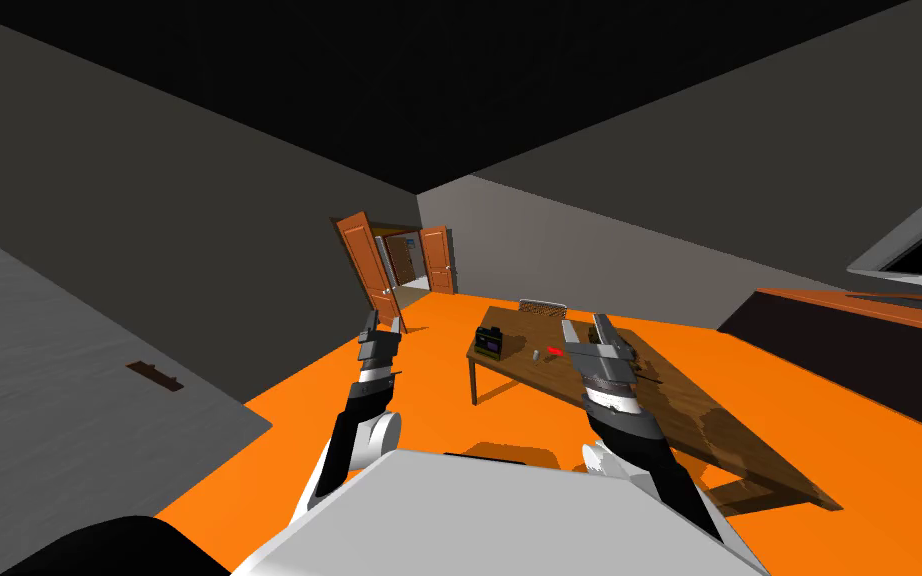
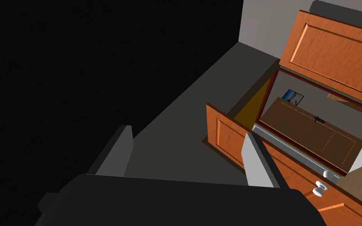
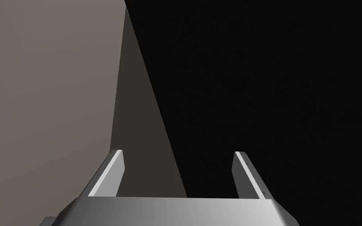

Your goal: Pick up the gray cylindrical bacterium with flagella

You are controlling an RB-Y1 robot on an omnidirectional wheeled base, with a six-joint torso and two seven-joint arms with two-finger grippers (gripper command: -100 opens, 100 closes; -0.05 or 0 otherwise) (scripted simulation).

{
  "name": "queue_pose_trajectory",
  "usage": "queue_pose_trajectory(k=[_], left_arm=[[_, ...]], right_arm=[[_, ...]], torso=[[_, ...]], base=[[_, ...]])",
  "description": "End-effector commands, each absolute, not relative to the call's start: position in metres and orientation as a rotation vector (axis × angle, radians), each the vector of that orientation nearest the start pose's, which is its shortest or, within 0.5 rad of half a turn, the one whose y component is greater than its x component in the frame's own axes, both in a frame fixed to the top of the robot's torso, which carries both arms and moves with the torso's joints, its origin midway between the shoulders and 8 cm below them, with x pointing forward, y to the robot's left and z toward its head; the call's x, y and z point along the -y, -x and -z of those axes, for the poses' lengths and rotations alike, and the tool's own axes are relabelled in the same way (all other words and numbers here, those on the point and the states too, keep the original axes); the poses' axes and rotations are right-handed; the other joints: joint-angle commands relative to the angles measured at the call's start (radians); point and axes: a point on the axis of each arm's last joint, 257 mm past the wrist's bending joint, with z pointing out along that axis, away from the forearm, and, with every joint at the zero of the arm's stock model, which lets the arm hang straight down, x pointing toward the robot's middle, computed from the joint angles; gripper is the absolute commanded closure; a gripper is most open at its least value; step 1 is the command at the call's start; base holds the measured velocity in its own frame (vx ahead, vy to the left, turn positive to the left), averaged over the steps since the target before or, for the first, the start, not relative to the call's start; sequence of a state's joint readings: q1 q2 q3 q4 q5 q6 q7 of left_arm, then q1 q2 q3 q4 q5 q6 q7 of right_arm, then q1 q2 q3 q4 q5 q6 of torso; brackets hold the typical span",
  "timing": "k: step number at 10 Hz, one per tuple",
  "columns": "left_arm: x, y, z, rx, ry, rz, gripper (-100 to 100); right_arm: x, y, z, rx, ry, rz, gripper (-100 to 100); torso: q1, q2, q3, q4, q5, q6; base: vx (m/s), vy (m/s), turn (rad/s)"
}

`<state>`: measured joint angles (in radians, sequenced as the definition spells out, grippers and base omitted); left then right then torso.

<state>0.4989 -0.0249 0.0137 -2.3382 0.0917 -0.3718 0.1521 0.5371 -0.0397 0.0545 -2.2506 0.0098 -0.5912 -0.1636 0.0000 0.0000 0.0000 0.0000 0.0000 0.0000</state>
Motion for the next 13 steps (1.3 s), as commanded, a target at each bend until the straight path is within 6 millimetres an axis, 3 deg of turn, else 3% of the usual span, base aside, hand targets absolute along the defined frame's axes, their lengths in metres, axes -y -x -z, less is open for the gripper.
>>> queue_pose_trajectory(k=[1, 7, 8, 13], left_arm=[[-0.297, -0.350, -0.026, -0.530, 0.842, 1.475, 0], [-0.297, -0.350, -0.026, -0.530, 0.842, 1.475, 0], [-0.297, -0.350, -0.026, -0.530, 0.842, 1.475, 0], [-0.297, -0.350, -0.026, -0.530, 0.842, 1.475, 0]], right_arm=[[0.258, -0.342, -0.004, -0.627, -0.698, -1.534, -100], [0.270, -0.378, 0.052, -0.664, -0.933, -1.681, -100], [0.270, -0.378, 0.052, -0.663, -0.935, -1.684, -100], [0.283, -0.405, 0.105, -0.617, -1.193, -1.805, -100]], torso=[[0.000, 0.000, 0.000, 0.000, 0.000, 0.000], [-0.005, 0.003, 0.002, 0.001, -0.001, 0.000], [-0.007, 0.003, 0.002, 0.001, -0.001, 0.000], [-0.006, 0.002, 0.001, 0.000, -0.002, 0.000]], base=[[-0.010, -0.024, 0.070], [-0.036, -0.071, 0.104], [-0.033, -0.075, 0.049], [-0.041, -0.085, 0.113]])
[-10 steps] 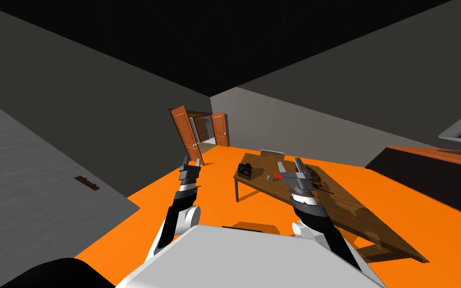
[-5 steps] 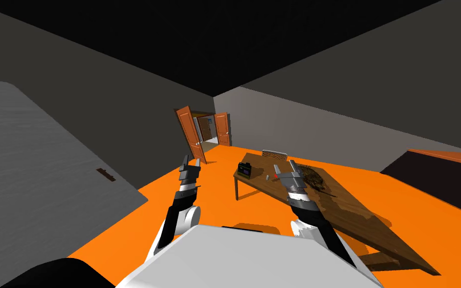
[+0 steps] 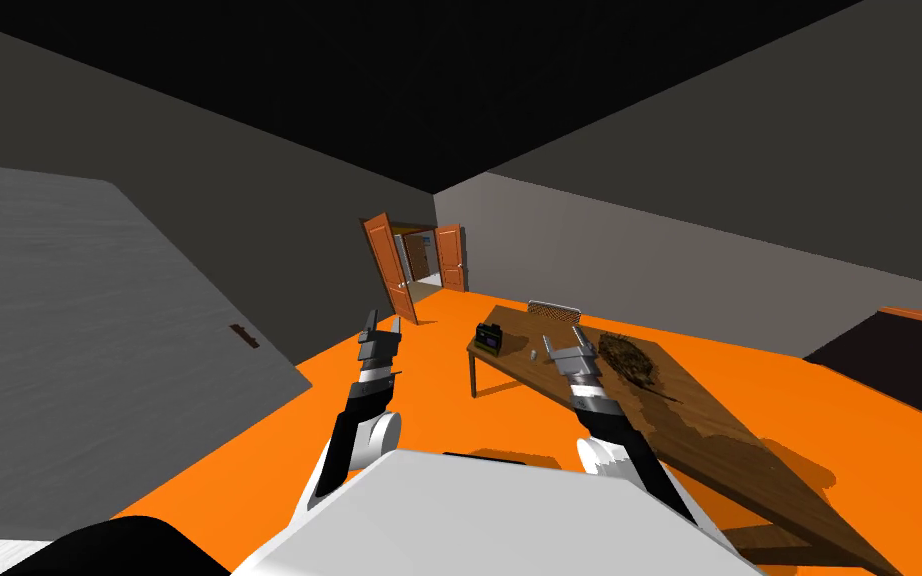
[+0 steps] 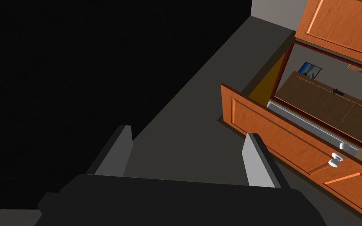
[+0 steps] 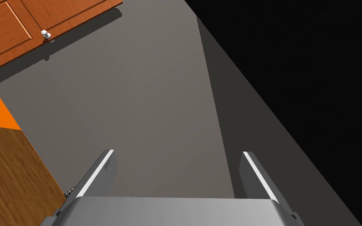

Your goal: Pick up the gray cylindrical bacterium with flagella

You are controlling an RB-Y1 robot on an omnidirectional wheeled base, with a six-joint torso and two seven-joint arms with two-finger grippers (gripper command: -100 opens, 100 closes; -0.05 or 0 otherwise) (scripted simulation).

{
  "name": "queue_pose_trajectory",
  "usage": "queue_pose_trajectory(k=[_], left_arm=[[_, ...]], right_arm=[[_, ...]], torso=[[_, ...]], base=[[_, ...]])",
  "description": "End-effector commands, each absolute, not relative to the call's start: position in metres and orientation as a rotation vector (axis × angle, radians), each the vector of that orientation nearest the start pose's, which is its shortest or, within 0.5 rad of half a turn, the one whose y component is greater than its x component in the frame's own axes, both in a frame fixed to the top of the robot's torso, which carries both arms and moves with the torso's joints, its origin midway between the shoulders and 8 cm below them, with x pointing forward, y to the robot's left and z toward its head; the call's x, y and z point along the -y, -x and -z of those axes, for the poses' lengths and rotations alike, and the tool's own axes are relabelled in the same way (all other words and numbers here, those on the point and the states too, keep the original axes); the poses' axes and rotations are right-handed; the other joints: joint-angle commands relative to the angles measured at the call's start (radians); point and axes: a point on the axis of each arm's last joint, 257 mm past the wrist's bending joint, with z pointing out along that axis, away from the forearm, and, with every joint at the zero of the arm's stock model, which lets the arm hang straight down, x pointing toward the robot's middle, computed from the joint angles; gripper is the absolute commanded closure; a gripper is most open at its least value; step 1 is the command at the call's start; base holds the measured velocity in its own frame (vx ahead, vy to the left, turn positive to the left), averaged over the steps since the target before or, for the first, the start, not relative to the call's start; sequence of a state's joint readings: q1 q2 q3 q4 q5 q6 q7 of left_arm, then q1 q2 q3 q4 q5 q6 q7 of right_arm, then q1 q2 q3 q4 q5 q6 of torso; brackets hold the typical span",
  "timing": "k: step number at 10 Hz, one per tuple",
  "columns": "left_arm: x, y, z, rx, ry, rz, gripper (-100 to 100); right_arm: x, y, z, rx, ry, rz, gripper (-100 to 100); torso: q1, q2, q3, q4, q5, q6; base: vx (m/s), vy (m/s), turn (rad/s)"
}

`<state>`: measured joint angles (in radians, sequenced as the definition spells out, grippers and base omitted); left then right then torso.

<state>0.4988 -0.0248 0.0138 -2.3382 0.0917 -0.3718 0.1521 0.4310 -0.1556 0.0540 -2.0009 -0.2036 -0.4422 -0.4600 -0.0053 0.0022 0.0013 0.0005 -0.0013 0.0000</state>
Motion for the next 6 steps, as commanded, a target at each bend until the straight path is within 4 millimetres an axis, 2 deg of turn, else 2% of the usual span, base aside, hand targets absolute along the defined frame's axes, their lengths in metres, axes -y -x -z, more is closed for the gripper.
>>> queue_pose_trajectory(k=[1, 2, 3, 4, 5, 6], left_arm=[[-0.297, -0.350, -0.026, -0.530, 0.842, 1.475, 0], [-0.297, -0.350, -0.026, -0.530, 0.842, 1.475, 0], [-0.297, -0.350, -0.026, -0.530, 0.842, 1.475, 0], [-0.297, -0.350, -0.026, -0.530, 0.842, 1.475, 0], [-0.297, -0.350, -0.026, -0.530, 0.842, 1.475, 0], [-0.297, -0.350, -0.026, -0.530, 0.842, 1.475, 0]], right_arm=[[0.286, -0.412, 0.119, -0.601, -1.260, -1.825, -100], [0.286, -0.412, 0.119, -0.594, -1.266, -1.835, -100], [0.289, -0.418, 0.134, -0.569, -1.340, -1.860, -100], [0.289, -0.418, 0.134, -0.566, -1.343, -1.865, -100], [0.291, -0.425, 0.149, -0.534, -1.421, -1.893, -100], [0.291, -0.425, 0.149, -0.534, -1.421, -1.893, -100]], torso=[[0.000, 0.000, 0.000, 0.000, 0.000, 0.000], [-0.002, 0.000, 0.000, 0.000, 0.000, 0.000], [0.000, -0.001, 0.000, 0.000, 0.000, 0.000], [0.000, 0.000, 0.000, 0.000, 0.000, 0.000], [0.001, 0.000, 0.000, 0.000, 0.000, 0.000], [0.000, -0.001, 0.000, 0.000, 0.000, 0.000]], base=[[-0.044, -0.100, 0.123], [-0.035, -0.075, 0.071], [-0.048, -0.062, 0.115], [-0.039, -0.057, 0.058], [-0.037, -0.069, 0.085], [-0.026, -0.059, 0.068]])
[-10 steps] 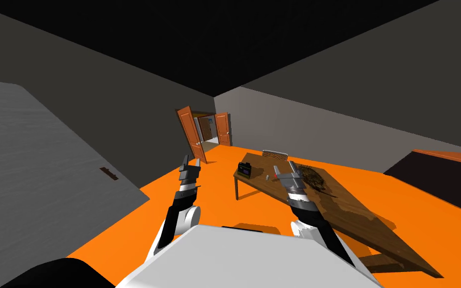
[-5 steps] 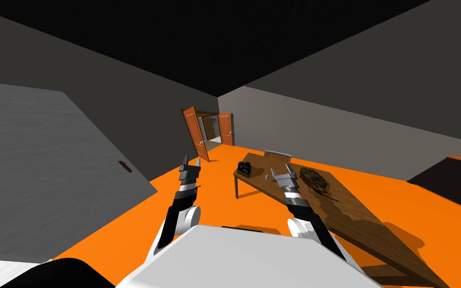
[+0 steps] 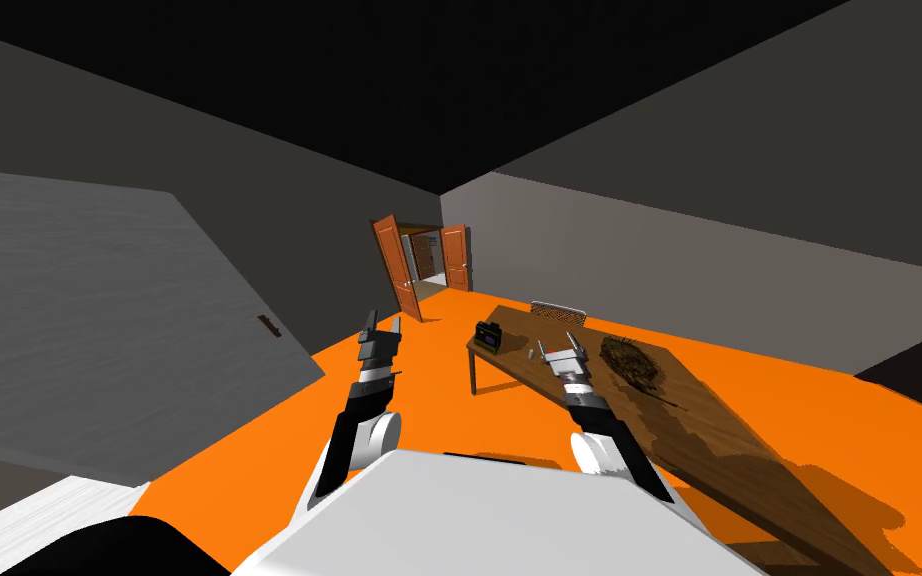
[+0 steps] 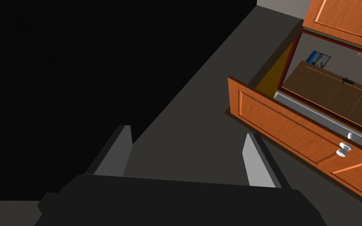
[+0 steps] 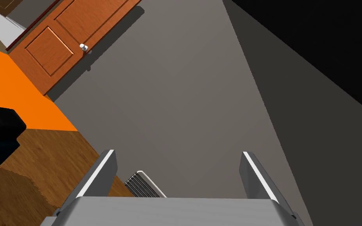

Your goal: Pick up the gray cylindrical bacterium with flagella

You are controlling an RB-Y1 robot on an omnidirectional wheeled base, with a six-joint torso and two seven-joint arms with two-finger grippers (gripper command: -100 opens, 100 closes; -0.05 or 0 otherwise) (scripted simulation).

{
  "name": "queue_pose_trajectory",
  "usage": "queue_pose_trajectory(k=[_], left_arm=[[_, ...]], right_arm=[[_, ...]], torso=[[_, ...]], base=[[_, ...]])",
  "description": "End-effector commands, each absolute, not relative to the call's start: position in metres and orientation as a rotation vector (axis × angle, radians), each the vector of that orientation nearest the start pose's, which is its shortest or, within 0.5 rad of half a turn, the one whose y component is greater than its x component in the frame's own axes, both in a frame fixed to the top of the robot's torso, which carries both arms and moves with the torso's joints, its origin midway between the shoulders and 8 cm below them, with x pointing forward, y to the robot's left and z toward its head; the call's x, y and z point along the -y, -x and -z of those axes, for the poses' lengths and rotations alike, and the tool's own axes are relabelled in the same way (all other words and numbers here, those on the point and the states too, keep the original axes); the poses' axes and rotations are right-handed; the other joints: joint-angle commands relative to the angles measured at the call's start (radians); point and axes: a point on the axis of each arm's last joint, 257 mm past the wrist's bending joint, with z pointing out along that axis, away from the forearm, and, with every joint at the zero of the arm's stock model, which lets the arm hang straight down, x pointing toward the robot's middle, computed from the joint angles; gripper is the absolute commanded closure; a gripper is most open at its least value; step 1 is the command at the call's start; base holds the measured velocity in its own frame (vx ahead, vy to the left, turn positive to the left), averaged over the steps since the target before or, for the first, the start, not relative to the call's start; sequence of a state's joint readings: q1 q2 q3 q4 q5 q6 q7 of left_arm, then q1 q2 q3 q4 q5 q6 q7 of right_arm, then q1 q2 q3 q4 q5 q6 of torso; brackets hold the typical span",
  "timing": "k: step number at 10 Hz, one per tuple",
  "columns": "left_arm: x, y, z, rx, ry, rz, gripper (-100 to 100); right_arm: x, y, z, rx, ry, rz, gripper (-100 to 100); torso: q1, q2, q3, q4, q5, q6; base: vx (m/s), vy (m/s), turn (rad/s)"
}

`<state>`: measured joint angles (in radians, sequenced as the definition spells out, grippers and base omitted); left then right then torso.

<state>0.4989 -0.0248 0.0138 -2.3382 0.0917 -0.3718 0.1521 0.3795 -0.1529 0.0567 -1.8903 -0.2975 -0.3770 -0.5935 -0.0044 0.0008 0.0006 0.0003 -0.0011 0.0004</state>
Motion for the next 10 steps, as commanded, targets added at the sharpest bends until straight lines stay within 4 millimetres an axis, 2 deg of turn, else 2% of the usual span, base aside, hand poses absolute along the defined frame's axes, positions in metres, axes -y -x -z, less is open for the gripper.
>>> queue_pose_trajectory(k=[1, 2, 3, 4, 5, 7, 8, 10], left_arm=[[-0.297, -0.350, -0.026, -0.530, 0.842, 1.475, 0], [-0.297, -0.350, -0.026, -0.530, 0.842, 1.475, 0], [-0.297, -0.350, -0.026, -0.530, 0.842, 1.475, 0], [-0.297, -0.350, -0.026, -0.531, 0.842, 1.475, 0], [-0.297, -0.350, -0.026, -0.530, 0.842, 1.475, 0], [-0.297, -0.350, -0.026, -0.530, 0.842, 1.475, 0], [-0.297, -0.350, -0.026, -0.530, 0.842, 1.475, 0], [-0.297, -0.350, -0.026, -0.530, 0.842, 1.475, 0]], right_arm=[[0.293, -0.431, 0.165, -0.498, -1.502, -1.920, -100], [0.293, -0.437, 0.179, -0.469, -1.574, -1.934, -100], [0.293, -0.437, 0.180, -0.458, -1.584, -1.944, -100], [0.294, -0.442, 0.196, -0.421, -1.665, -1.960, -100], [0.294, -0.442, 0.196, -0.416, -1.668, -1.966, -100], [0.291, -0.453, 0.228, -0.331, -1.833, -1.995, -100], [0.292, -0.453, 0.230, -0.323, -1.841, -1.999, -100], [0.286, -0.461, 0.263, -0.238, -2.008, -2.008, -100]], torso=[[0.000, 0.000, 0.000, 0.000, 0.000, 0.000], [0.000, 0.000, 0.000, 0.000, 0.000, 0.000], [-0.001, 0.000, 0.000, 0.000, 0.000, 0.000], [-0.001, 0.000, 0.000, 0.000, 0.000, 0.000], [0.000, 0.000, 0.000, 0.000, 0.000, 0.000], [0.001, -0.001, -0.001, 0.000, 0.000, 0.000], [-0.001, -0.001, -0.001, 0.000, 0.000, 0.000], [0.001, -0.002, -0.001, 0.000, 0.000, 0.000]], base=[[-0.025, -0.063, 0.099], [-0.026, -0.088, 0.150], [-0.024, -0.068, 0.046], [-0.033, -0.059, 0.060], [-0.024, -0.048, 0.043], [-0.020, -0.064, 0.084], [-0.014, -0.060, 0.034], [-0.010, -0.050, 0.047]])
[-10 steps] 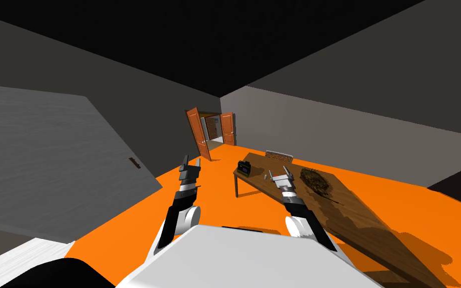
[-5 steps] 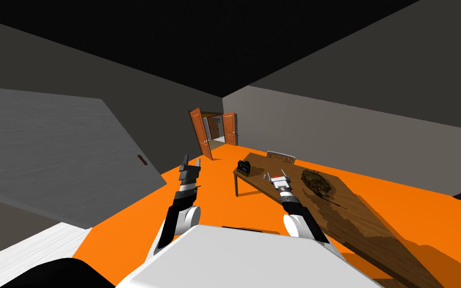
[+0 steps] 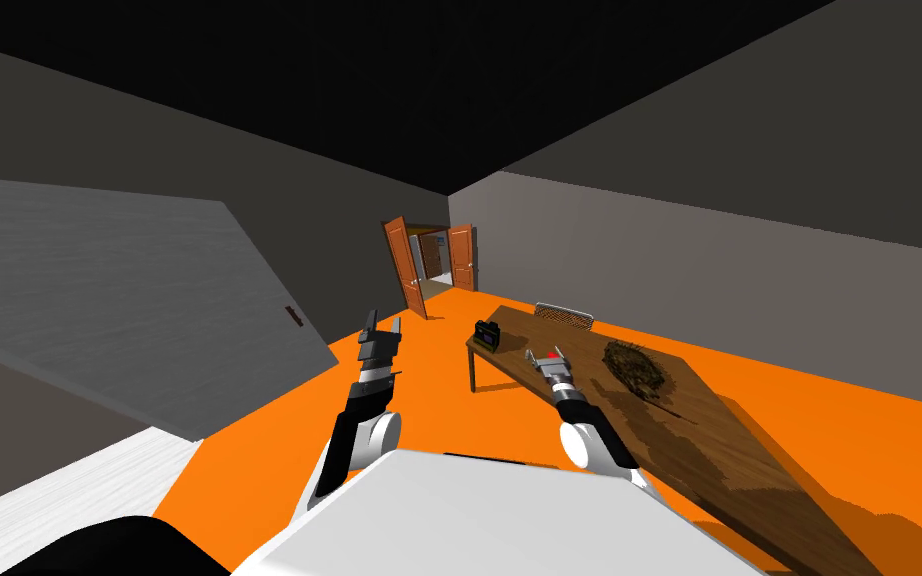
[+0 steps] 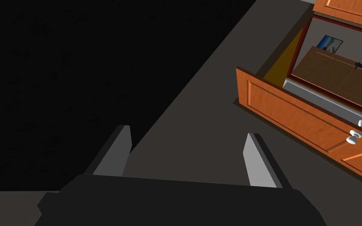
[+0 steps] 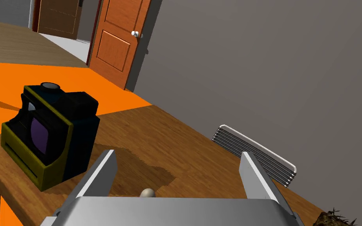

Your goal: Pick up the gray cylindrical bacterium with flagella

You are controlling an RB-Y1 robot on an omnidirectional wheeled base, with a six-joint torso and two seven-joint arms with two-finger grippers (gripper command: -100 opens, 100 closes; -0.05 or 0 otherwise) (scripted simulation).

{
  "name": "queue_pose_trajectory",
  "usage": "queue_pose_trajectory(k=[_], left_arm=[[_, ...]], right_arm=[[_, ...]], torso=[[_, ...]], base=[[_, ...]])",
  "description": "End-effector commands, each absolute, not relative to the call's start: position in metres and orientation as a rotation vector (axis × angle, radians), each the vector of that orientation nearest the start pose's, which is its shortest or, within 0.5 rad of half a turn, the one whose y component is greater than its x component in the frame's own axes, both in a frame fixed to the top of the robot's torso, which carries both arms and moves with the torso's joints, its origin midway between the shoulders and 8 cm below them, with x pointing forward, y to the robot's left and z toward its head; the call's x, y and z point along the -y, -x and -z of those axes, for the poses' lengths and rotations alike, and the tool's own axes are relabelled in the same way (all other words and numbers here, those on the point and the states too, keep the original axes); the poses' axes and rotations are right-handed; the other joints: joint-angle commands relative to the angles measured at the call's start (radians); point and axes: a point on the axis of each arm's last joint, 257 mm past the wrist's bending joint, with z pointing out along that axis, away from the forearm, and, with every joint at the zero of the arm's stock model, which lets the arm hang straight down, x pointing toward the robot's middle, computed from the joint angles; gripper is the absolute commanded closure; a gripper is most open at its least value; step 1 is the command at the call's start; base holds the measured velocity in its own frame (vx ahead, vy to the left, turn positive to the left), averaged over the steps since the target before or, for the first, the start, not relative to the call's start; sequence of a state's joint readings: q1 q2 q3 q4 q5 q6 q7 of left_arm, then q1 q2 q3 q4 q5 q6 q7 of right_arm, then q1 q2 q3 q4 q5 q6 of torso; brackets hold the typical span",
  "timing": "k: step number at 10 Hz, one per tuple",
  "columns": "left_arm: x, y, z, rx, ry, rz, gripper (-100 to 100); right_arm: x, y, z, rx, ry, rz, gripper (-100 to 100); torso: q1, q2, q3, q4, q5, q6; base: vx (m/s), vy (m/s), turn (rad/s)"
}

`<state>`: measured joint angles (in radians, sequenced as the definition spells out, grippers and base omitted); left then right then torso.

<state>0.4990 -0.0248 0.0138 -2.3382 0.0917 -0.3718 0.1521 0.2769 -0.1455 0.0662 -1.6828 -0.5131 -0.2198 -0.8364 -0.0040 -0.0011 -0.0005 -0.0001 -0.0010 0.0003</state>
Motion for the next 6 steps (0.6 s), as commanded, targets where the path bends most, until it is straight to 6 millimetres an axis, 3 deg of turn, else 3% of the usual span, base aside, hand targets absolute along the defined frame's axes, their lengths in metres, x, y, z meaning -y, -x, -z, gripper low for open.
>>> queue_pose_trajectory(k=[1, 5, 6], left_arm=[[-0.297, -0.350, -0.026, -0.530, 0.842, 1.475, 0], [-0.297, -0.350, -0.026, -0.531, 0.842, 1.475, 0], [-0.297, -0.350, -0.026, -0.530, 0.842, 1.475, 0]], right_arm=[[0.287, -0.461, 0.264, 0.267, 2.415, 2.412, -100], [0.274, -0.470, 0.314, 0.067, 2.439, 2.140, -100], [0.274, -0.470, 0.314, 0.067, 2.439, 2.140, -100]], torso=[[0.000, 0.000, 0.000, 0.000, 0.000, 0.000], [0.001, -0.001, -0.001, 0.000, 0.000, 0.000], [0.001, -0.002, -0.001, 0.000, 0.000, 0.000]], base=[[-0.005, -0.041, 0.020], [0.012, -0.039, 0.007], [0.018, -0.020, -0.003]])
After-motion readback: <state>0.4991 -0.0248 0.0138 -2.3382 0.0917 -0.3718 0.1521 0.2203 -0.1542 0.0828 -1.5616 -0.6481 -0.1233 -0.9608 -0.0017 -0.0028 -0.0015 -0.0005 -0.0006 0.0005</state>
